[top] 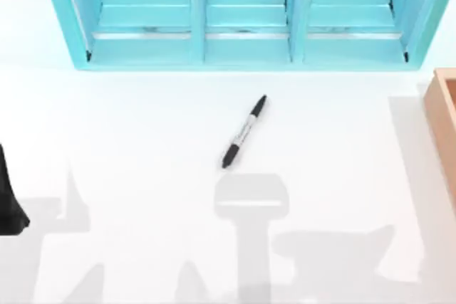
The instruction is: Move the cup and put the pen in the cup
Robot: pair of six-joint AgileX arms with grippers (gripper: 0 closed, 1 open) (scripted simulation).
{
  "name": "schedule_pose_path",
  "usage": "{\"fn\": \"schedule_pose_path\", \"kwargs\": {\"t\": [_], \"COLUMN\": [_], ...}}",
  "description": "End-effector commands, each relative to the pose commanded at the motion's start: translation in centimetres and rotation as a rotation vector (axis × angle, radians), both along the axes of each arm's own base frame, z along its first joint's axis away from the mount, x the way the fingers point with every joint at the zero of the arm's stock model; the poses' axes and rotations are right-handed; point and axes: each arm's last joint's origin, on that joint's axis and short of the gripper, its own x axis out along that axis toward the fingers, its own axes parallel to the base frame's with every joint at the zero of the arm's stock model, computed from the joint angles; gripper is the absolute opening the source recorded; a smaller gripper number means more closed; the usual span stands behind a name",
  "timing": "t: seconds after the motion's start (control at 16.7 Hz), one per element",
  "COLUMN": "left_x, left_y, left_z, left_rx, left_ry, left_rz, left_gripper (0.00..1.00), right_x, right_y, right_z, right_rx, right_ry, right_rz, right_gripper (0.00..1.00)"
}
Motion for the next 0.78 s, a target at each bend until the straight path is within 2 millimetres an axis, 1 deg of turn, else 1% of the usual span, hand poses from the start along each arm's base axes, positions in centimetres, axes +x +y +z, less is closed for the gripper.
{"fn": "schedule_pose_path", "kwargs": {"t": [0.12, 0.24, 0.42, 0.6, 0.78], "left_x": [0.0, 0.0, 0.0, 0.0, 0.0], "left_y": [0.0, 0.0, 0.0, 0.0, 0.0], "left_z": [0.0, 0.0, 0.0, 0.0, 0.0], "left_rx": [0.000, 0.000, 0.000, 0.000, 0.000], "left_ry": [0.000, 0.000, 0.000, 0.000, 0.000], "left_rz": [0.000, 0.000, 0.000, 0.000, 0.000], "left_gripper": [1.00, 1.00, 1.00, 1.00, 1.00], "right_x": [3.1, 6.0, 9.1, 10.7, 11.1], "right_y": [-1.7, -3.5, -5.8, -7.3, -7.7], "right_z": [0.2, -0.1, -1.4, -2.5, -2.8], "right_rx": [0.023, 0.053, 0.103, 0.141, 0.151], "right_ry": [0.166, 0.312, 0.485, 0.590, 0.614], "right_rz": [-0.007, -0.011, -0.010, -0.008, -0.007], "right_gripper": [1.00, 1.00, 1.00, 1.00, 1.00]}}
